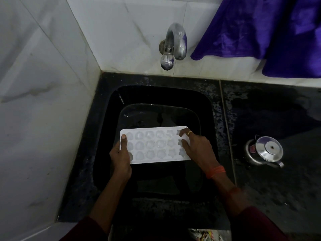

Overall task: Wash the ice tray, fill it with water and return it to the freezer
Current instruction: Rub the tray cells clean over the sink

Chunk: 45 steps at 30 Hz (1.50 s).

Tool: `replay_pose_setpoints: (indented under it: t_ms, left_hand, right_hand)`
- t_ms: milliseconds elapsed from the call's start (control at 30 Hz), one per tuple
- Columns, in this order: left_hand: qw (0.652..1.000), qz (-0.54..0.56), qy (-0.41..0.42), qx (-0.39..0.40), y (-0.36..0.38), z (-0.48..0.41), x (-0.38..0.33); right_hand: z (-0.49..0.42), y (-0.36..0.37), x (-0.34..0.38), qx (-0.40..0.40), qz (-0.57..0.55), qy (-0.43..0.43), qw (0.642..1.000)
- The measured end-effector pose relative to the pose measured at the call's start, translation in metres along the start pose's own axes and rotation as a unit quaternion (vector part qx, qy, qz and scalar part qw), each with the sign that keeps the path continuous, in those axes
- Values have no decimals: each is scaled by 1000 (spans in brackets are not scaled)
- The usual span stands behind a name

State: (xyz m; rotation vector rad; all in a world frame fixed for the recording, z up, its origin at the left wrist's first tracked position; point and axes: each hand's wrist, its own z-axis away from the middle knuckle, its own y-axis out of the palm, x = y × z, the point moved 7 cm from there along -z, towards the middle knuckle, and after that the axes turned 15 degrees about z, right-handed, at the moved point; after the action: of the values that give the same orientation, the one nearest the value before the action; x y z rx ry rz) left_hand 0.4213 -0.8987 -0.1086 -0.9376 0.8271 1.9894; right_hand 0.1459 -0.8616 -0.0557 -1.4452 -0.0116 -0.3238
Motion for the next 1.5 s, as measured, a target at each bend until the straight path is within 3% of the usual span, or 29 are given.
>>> replay_pose_setpoints:
  t_ms: [167, 433, 767, 1100, 1500]
  left_hand:
    - [1000, -2, -4, 1, -4, -6, 1]
    - [999, 24, -29, 0, -2, -4, 1]
    - [999, 35, -15, 11, 2, -1, -1]
    - [999, 26, -12, 16, 3, -1, -1]
    - [1000, 22, -13, 5, 0, -2, -1]
  right_hand:
    - [3, 3, -1, -13, -39, 6, 999]
    - [24, -5, 6, -104, -136, -42, 984]
    - [29, 3, 7, -48, -88, 2, 995]
    - [32, -5, 10, -94, -124, 15, 988]
    - [30, 2, 8, -66, -124, 38, 989]
